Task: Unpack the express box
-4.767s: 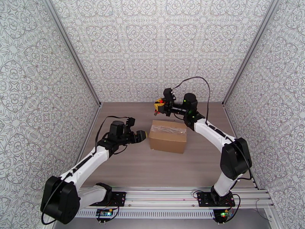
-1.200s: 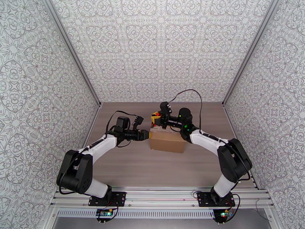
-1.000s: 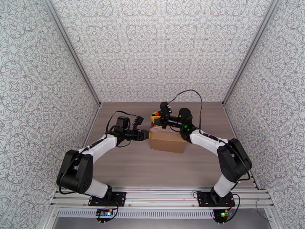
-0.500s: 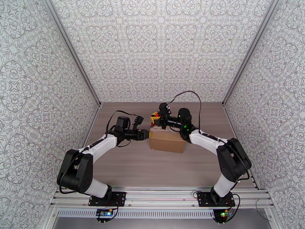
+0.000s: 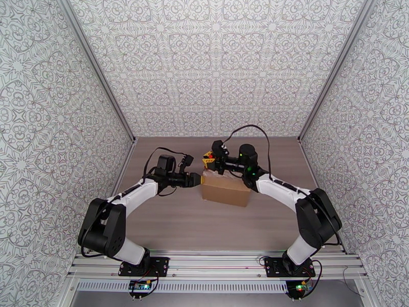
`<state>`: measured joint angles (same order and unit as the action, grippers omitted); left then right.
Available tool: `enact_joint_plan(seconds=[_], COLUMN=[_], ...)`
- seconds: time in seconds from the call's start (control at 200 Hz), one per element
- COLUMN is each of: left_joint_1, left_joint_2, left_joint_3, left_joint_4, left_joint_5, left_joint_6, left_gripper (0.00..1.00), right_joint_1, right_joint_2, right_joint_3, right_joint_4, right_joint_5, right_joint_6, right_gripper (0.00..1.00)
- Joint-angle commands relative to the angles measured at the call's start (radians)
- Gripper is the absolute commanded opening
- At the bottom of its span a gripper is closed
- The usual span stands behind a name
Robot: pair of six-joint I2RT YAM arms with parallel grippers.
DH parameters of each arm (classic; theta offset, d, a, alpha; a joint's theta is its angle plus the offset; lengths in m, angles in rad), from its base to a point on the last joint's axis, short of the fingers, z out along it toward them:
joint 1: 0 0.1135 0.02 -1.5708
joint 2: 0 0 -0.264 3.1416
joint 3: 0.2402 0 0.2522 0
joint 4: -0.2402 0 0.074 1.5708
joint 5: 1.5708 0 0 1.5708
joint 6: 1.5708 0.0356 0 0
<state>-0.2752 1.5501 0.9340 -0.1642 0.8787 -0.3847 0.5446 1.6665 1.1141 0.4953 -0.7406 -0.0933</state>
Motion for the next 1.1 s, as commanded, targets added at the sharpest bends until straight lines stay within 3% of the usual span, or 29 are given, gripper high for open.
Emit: enact_joint_plan(seconds=[0.0, 0.31, 0.655, 1.09], left_joint_1=[0.007, 0.010, -0.017, -0.054], left_joint_2=[0.047, 0.069, 0.050, 0.179], left_joint_3=[0.008, 0.038, 0.147, 0.207], left_joint_4=[-0.103, -0.119, -0.065, -0.097], left_joint_5=[-0.098, -0.107, -0.038, 0.061], left_joint_6=[0.020, 0.014, 0.049, 0.101], left_gripper=[0.57, 0.56, 0.74, 0.71], right_joint_1=[-0.028, -0.039, -0.039, -0.038], right_joint_2=[-0.032, -0.051, -0.056, -0.054], right_joint_3=[-0.025, -0.033, -0.059, -0.058], right_joint_4=[-0.104, -0.150, -0.091, -0.095], right_joint_5=[0.023, 0.016, 0.028, 0.029], right_joint_6=[-0.040, -0.065, -0.005, 0.009], right_gripper=[0.00, 0.00, 0.00, 0.00])
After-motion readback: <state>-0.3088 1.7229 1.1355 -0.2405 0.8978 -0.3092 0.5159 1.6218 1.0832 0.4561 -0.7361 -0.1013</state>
